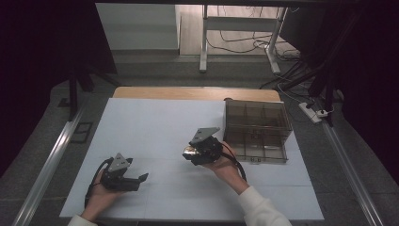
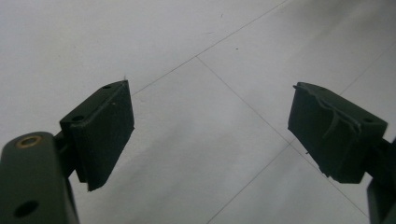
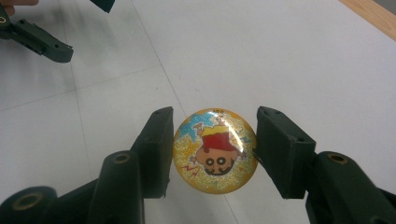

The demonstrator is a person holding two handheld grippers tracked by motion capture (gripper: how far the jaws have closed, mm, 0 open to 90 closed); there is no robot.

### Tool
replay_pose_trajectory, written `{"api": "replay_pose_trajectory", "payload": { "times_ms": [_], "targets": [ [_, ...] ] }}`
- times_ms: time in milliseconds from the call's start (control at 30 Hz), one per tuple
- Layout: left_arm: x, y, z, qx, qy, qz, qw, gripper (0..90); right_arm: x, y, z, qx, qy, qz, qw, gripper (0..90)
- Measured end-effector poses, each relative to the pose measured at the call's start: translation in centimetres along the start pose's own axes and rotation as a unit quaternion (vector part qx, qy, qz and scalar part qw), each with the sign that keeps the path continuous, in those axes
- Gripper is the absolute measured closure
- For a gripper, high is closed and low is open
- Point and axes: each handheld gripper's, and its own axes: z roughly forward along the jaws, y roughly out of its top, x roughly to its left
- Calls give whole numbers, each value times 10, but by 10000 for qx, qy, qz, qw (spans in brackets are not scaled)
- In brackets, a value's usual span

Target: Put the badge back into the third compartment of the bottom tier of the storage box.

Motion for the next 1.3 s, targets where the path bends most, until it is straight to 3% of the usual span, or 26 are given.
{"api": "replay_pose_trajectory", "payload": {
  "times_ms": [1300],
  "targets": [
    [0, 1, -1, -61, -7, -22, 10000, 145, -31, -29, -53, -218, -650, 527, 9963, 471]
  ]
}}
